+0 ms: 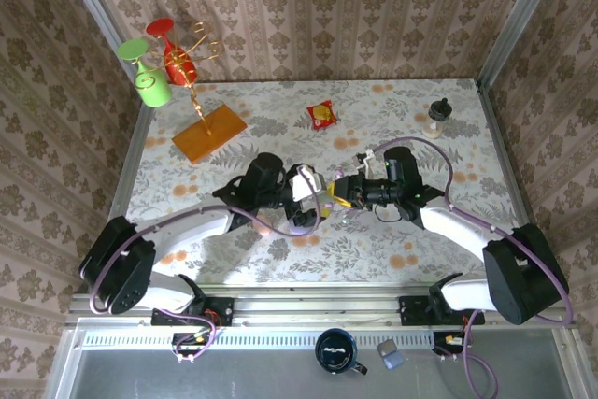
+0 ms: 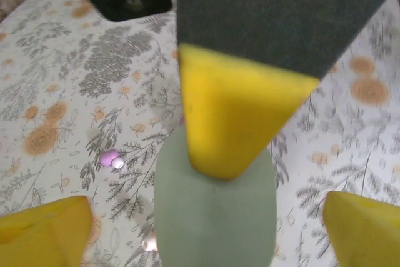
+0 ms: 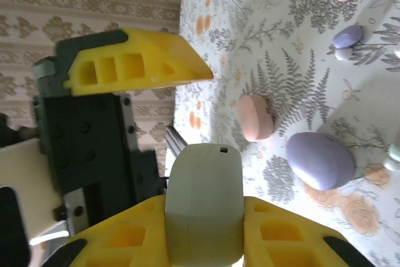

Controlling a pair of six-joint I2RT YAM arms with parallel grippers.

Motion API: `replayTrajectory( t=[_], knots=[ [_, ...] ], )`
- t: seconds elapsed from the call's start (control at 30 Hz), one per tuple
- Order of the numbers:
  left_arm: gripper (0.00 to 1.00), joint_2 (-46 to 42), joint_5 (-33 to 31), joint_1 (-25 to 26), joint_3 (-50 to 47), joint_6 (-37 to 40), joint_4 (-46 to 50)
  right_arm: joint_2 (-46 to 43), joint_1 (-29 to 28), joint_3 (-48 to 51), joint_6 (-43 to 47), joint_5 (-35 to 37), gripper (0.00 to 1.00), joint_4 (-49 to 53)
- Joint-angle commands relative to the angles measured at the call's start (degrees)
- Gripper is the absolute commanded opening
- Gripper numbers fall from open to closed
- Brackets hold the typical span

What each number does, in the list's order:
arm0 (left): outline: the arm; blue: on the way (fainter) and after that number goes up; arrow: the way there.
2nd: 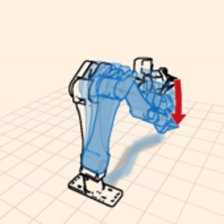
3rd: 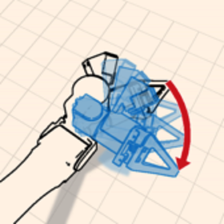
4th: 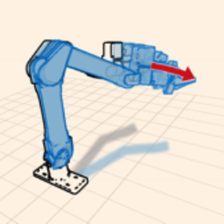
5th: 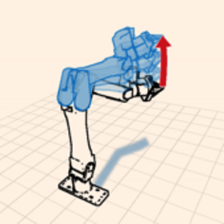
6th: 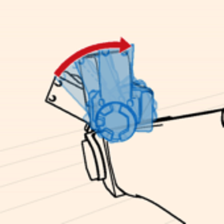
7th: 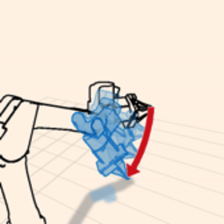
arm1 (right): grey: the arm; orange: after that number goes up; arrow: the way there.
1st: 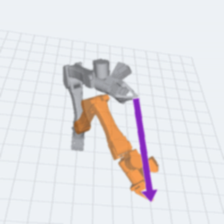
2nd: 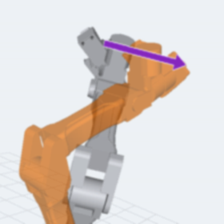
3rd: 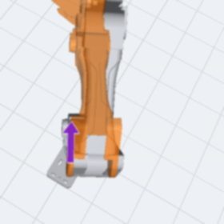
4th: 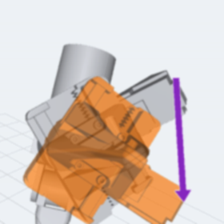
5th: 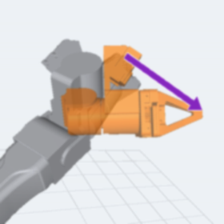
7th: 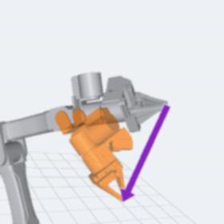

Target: Insert the wireless bluetooth earbuds into the charging case

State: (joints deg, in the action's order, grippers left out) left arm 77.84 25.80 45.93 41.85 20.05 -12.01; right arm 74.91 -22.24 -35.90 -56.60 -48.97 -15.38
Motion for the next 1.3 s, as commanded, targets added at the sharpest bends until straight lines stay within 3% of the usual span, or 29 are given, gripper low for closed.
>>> replayTrajectory(
  t=[0.0,0.27,0.4,0.57,0.8,1.27],
  knots=[
    [1.0,-3.33,1.18,-1.65,-4.92,-9.37,-16.76,-1.75,1.29,0.17,-9.6,-4.51,0.16,-9.62],
    [1.0,-5.13,-0.03,-3.3,-13.77,-19.77,-40.31,0.79,5.19,-1.61,-25.62,-11.47,0.0,-20.33],
    [1.0,-3.31,-0.74,-3.22,-14.22,-22.02,-46.55,2.02,5.96,-2.24,-31.93,-14.16,0.0,-27.4],
    [0.97,0.34,0.23,-3.22,-16.4,-25.78,-61.26,3.57,5.99,-2.18,-40.69,-14.05,0.0,-37.65],
    [0.95,-0.39,0.4,-2.17,-14.89,-25.62,-61.55,6.51,4.26,-2.63,-48.6,-11.46,0.0,-49.42],
    [0.74,-1.02,3.29,-2.88,-13.63,-28.78,-61.91,5.95,-0.28,-5.49,-47.7,-8.44,0.0,-49.49]
  ],
)
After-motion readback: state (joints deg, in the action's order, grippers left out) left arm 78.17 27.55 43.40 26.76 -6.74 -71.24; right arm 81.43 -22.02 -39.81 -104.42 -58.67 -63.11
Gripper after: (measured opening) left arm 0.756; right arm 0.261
